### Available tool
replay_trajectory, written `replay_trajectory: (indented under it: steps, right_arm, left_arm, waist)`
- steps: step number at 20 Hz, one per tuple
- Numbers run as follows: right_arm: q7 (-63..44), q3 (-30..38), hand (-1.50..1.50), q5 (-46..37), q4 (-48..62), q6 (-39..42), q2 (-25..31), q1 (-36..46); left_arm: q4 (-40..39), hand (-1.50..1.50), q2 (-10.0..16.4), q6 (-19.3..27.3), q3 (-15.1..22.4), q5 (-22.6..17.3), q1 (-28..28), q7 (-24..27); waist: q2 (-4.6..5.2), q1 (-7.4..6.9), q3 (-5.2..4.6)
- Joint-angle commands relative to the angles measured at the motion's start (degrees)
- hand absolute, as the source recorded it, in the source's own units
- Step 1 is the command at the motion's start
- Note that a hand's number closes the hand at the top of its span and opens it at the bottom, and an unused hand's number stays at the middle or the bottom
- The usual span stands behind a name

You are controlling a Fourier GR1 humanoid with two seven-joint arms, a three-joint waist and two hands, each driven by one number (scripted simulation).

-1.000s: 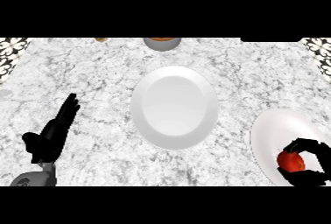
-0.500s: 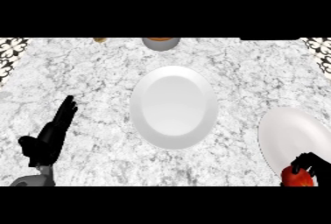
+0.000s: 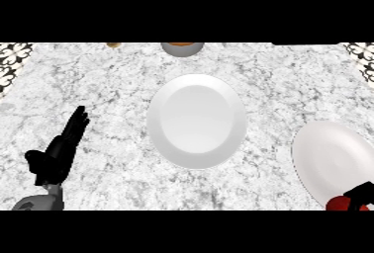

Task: Pick the tomato from the plate and place it in the plate

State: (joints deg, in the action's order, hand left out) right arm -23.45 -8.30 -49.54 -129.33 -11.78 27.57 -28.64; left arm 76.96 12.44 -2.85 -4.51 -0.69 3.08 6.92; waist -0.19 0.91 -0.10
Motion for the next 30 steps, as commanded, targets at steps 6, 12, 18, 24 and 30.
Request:
replay_trajectory:
  steps: [6, 12, 18, 24, 30]
  right_arm:
    - [-9.17, -5.31, 1.5, -9.11, -12.05, 5.81, -4.57, 8.66]
    - [-19.54, -10.44, 1.5, -11.38, -8.88, 14.85, -7.57, 26.21]
    - [-17.94, -12.26, 1.5, -9.5, 7.84, 16.26, -14.9, 39.62]
    - [-19.5, -15.51, 1.5, -14.01, 25.08, 12.98, -25.05, 51.94]
    - [-15.6, -11.6, 1.5, -10.95, 38.82, 7.76, -27.44, 58.57]
  left_arm:
    - [-0.31, 0.0, 0.74, -2.53, -0.54, -0.58, -0.04, 0.61]
    - [3.23, 0.0, -0.88, -0.71, 1.3, 1.47, -1.59, -0.41]
    - [2.98, 0.0, -2.07, 0.69, 1.01, 2.35, -0.45, -1.71]
    - [3.46, 0.0, -1.04, -1.24, -0.39, 0.69, -0.69, -2.13]
    - [-0.62, 0.0, 1.45, -4.31, -3.33, -0.1, -1.03, 2.86]
  waist:
    - [0.15, -0.92, 0.04]
    - [0.16, -1.58, 0.02]
    - [0.21, -1.41, 0.09]
    - [0.27, -1.88, 0.09]
    - [0.28, -1.39, 0.08]
